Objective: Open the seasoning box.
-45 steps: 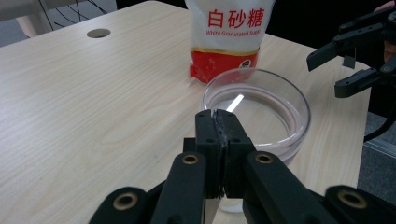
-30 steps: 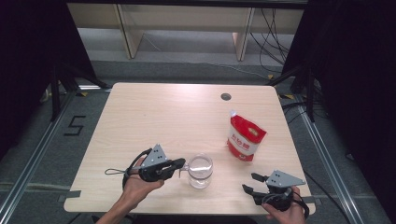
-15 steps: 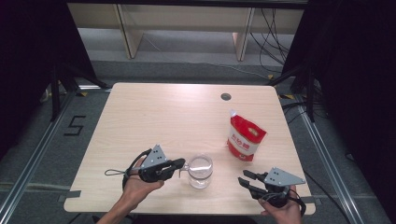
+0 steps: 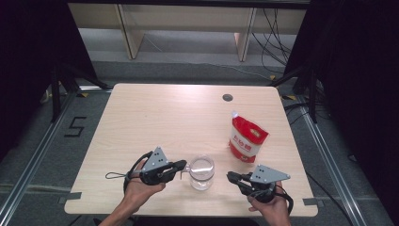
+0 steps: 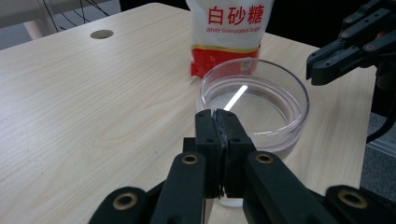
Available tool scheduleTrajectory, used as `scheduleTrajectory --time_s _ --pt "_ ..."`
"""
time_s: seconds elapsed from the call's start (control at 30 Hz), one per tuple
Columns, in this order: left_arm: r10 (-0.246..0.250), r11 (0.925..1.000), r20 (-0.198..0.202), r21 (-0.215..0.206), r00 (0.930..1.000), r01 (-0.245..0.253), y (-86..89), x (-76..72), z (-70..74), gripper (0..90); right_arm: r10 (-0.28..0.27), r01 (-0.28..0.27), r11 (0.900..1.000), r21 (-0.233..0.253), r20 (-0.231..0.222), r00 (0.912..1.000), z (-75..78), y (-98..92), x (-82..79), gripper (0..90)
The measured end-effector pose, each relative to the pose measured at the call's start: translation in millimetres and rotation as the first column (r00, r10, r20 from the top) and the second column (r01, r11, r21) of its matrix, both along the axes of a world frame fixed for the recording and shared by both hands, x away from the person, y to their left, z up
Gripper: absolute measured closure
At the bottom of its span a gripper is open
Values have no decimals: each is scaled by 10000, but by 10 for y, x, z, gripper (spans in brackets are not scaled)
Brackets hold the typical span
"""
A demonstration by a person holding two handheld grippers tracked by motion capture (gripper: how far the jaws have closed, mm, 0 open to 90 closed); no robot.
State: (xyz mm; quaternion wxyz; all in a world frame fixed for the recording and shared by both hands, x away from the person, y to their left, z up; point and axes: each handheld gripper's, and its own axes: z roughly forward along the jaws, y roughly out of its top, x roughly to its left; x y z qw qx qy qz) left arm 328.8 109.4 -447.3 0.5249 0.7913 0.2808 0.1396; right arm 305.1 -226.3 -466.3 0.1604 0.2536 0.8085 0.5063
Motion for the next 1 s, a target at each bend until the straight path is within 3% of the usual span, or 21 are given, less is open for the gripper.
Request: scheduleTrajectory --time_s 0.13,0.57,0.67,0.9,0.93,0.97,1.0 --pt "-66 10000 188 11 9998 65 13 4 -11 876 210 -209 9997 -90 100 9997 -2 65 23 868" --pt "34 10000 154 -26 9999 -34 28 -9 -43 876 499 -500 9987 69 216 9985 20 193 71 875" --pt "106 9998 -27 -152 9999 -107 26 -11 -47 877 503 -504 9987 19 266 9984 43 236 78 878" --pt "18 10000 127 -30 9999 -17 32 -4 -42 877 833 -842 9959 326 282 9961 87 352 117 885" --pt "2 10000 121 -48 9999 -2 33 -3 -42 877 621 -626 9971 443 124 9980 84 382 98 886" --pt "-12 10000 103 -22 9999 13 38 -2 -38 877 803 -817 9961 348 398 9960 83 390 124 888" --pt "-131 9999 173 71 9998 130 45 9 -36 876 895 -904 9956 242 342 9954 93 405 126 890"
